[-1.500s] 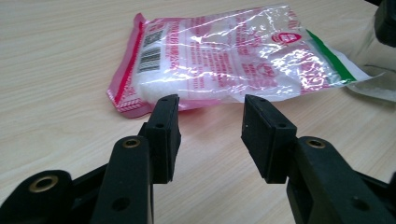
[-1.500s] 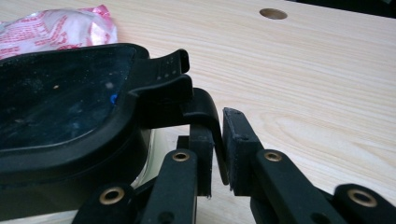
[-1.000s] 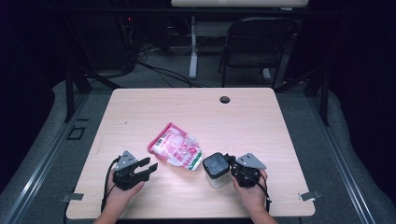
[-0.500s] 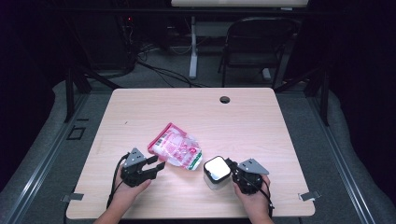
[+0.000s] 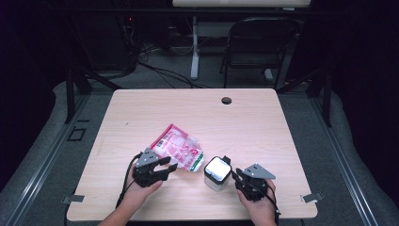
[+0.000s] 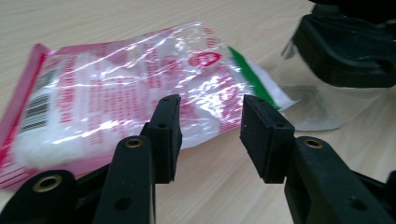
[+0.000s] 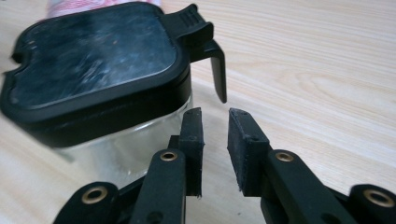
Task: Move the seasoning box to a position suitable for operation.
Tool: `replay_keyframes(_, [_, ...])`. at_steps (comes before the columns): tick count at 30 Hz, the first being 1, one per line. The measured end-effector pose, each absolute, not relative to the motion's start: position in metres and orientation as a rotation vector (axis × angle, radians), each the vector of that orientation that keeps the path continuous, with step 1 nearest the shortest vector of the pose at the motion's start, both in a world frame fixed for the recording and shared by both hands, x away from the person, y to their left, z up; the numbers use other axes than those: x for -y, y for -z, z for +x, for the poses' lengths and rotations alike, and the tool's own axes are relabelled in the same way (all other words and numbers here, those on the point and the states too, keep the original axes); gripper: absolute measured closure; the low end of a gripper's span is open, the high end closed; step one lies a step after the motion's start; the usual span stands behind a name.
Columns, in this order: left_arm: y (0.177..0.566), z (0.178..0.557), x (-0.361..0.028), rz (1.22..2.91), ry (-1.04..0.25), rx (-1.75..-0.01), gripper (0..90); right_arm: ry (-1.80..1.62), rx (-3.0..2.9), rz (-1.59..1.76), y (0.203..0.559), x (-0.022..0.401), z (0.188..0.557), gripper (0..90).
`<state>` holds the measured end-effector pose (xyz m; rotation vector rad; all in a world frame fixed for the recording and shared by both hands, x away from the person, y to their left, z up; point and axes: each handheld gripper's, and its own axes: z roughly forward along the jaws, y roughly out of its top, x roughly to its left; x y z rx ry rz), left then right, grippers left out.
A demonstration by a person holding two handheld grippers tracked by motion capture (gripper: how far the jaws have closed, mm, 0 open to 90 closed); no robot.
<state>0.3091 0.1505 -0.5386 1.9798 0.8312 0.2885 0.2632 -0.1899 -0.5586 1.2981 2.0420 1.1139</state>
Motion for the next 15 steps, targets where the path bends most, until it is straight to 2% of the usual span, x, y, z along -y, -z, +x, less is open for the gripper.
replay_keyframes(6, [0.538, 0.299, -0.116, 2.035, -0.194, -0.757, 78.4, -1.117, -2.061, 1.272, 0.559, 0.193, 0.266, 73.5])
replay_keyframes(9, [0.542, 0.295, -0.096, 2.089, -0.189, -0.733, 85.7, -1.164, -2.08, 1.279, 0.558, 0.197, 0.271, 75.2])
replay_keyframes(11, [0.545, 0.293, -0.082, 2.13, -0.228, -0.732, 87.1, -1.2, -2.114, 1.28, 0.558, 0.199, 0.275, 77.3])
replay_keyframes(15, [0.548, 0.294, -0.075, 2.115, -0.217, -0.789, 89.5, -1.227, -2.154, 1.289, 0.558, 0.202, 0.283, 78.6])
